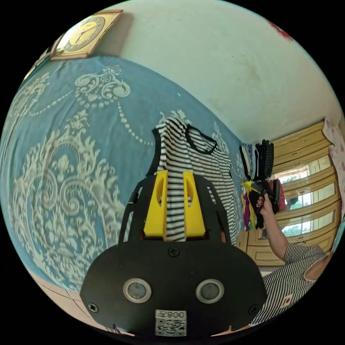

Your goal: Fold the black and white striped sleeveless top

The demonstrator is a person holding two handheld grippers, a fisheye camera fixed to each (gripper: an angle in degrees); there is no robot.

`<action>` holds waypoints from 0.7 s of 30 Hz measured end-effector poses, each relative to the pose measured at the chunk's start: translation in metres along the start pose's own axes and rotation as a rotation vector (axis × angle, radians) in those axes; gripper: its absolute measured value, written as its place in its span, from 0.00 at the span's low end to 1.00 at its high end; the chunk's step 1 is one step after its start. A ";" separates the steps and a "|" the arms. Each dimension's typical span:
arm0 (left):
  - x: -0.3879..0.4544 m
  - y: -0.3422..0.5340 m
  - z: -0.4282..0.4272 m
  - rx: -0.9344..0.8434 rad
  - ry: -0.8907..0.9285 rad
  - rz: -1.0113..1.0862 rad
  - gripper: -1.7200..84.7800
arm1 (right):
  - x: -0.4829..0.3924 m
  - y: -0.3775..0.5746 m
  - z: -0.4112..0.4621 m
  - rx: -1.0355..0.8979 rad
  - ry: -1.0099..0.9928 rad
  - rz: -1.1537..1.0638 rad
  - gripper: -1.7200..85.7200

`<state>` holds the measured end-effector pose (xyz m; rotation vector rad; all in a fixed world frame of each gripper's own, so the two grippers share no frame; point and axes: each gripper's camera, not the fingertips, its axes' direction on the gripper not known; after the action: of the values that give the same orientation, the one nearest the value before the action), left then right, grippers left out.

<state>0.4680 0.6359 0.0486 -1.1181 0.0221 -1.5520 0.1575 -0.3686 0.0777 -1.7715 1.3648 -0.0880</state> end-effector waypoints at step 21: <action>0.047 -0.135 0.064 -0.047 -0.186 0.184 0.04 | -0.036 -0.149 0.161 -0.127 0.222 -0.105 0.05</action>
<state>0.4130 0.6797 0.1891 -1.2583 0.0348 -1.2857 0.3402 -0.2429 0.0923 -1.9873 1.4600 -0.2672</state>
